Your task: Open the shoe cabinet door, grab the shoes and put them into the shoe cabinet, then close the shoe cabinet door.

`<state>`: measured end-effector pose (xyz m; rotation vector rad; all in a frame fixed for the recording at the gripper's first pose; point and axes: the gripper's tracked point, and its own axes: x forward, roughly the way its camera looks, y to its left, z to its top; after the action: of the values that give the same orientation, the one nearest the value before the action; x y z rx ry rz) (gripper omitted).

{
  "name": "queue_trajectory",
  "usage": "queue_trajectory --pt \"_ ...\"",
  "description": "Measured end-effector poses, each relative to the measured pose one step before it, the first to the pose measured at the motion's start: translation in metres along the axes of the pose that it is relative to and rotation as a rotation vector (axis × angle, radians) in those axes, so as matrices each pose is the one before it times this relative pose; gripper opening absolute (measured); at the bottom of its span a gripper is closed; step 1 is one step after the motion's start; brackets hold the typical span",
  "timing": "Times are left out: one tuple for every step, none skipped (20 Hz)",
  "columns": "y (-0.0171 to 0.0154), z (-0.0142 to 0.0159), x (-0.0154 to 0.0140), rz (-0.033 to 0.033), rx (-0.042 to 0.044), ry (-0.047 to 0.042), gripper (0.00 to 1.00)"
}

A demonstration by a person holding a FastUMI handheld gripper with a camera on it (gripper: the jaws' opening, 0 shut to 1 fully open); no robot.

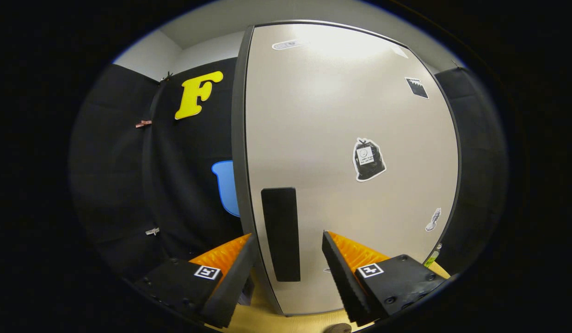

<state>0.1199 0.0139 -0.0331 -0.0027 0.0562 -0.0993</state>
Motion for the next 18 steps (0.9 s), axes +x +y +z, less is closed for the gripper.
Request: queue_trajectory --pt "0.0 -0.00142 0.0024 -0.00439 -0.00058 0.00545 0.82" --pt "0.00103 -0.00184 0.00278 -0.00163 -0.00209 0.00314 0.8" --pt "0.00006 -0.00025 0.00134 -0.00246 -0.00362 -0.00137 0.8" --pt "0.00172 -0.00048 0.00151 -0.0003 0.00025 -0.00081 0.8" --pt "0.00034 0.00129 0.00034 0.00047 0.0014 -0.00376 0.69" --pt "0.00028 0.00151 0.0 -0.00602 -0.00627 -0.0075 0.59" --pt "0.00005 0.0016 -0.00249 -0.00533 -0.00641 -0.00566 0.49" --pt "-0.00119 -0.00057 0.00199 -0.00884 -0.00481 -0.00058 0.49" --pt "0.00261 -0.00308 -0.0022 0.01086 0.0023 0.00834 0.49" --pt "-0.00179 0.00413 -0.00166 -0.00948 -0.0025 -0.0062 0.43" --pt "-0.00059 -0.00156 0.00412 -0.00211 -0.00397 0.00408 0.37" --pt "0.00095 -0.00099 -0.00012 -0.00497 -0.00072 -0.0004 0.37" --pt "0.00017 -0.0008 0.00225 -0.00308 0.0001 0.00513 0.34" --pt "-0.00026 0.00069 -0.00352 -0.00177 -0.00354 0.00523 0.33" --pt "0.00008 0.00095 0.00053 -0.00208 -0.002 0.00278 0.29" --pt "-0.00097 -0.00127 -0.00161 -0.00214 0.00054 0.00802 0.26" --pt "0.00003 -0.001 0.00216 0.00048 -0.00261 0.00273 0.17" --pt "-0.00061 -0.00088 -0.00344 0.00636 -0.00265 0.00958 0.17"
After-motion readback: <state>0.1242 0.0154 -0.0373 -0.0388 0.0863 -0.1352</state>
